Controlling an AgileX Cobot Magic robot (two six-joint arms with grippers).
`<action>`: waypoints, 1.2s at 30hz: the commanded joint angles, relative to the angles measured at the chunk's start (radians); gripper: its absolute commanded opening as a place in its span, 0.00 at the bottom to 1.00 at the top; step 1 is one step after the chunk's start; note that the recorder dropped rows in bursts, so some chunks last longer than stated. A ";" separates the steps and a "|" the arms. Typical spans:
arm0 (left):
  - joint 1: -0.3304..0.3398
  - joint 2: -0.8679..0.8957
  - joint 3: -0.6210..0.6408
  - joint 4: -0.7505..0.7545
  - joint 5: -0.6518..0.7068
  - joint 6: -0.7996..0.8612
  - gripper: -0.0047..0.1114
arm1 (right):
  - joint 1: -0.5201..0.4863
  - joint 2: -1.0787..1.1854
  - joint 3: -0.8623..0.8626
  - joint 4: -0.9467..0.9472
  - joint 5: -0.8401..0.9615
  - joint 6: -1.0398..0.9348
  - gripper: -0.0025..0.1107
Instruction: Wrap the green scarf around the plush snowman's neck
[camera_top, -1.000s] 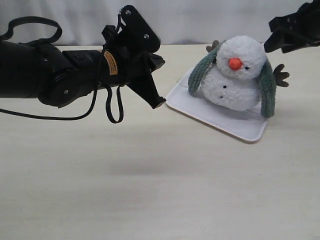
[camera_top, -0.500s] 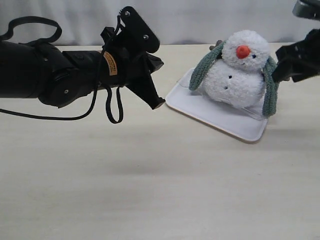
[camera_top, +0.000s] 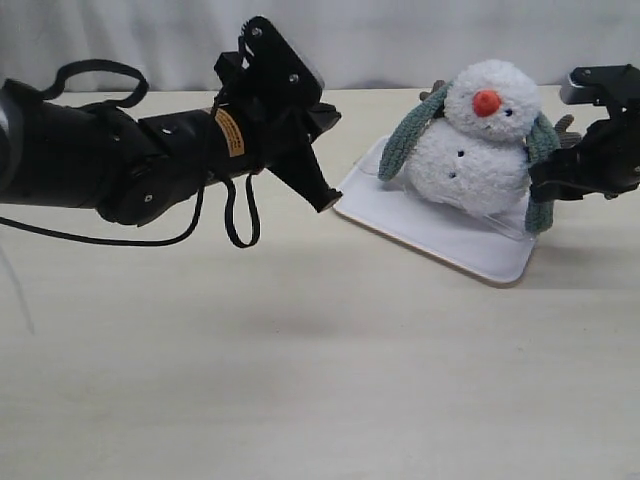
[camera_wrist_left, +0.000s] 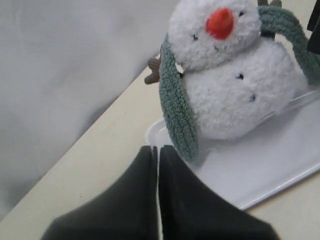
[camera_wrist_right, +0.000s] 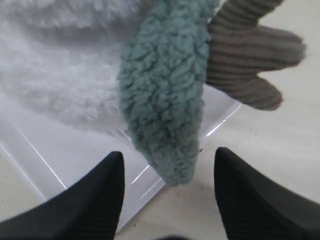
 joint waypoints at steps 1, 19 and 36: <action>0.030 0.057 0.001 -0.005 -0.048 -0.013 0.25 | -0.001 0.014 0.002 0.099 0.007 -0.099 0.48; 0.027 0.306 -0.252 0.414 -0.051 -0.625 0.55 | -0.001 0.014 0.002 0.103 0.040 -0.085 0.12; 0.027 0.550 -0.590 0.628 0.093 -0.879 0.55 | -0.001 0.014 0.002 0.119 0.045 -0.072 0.12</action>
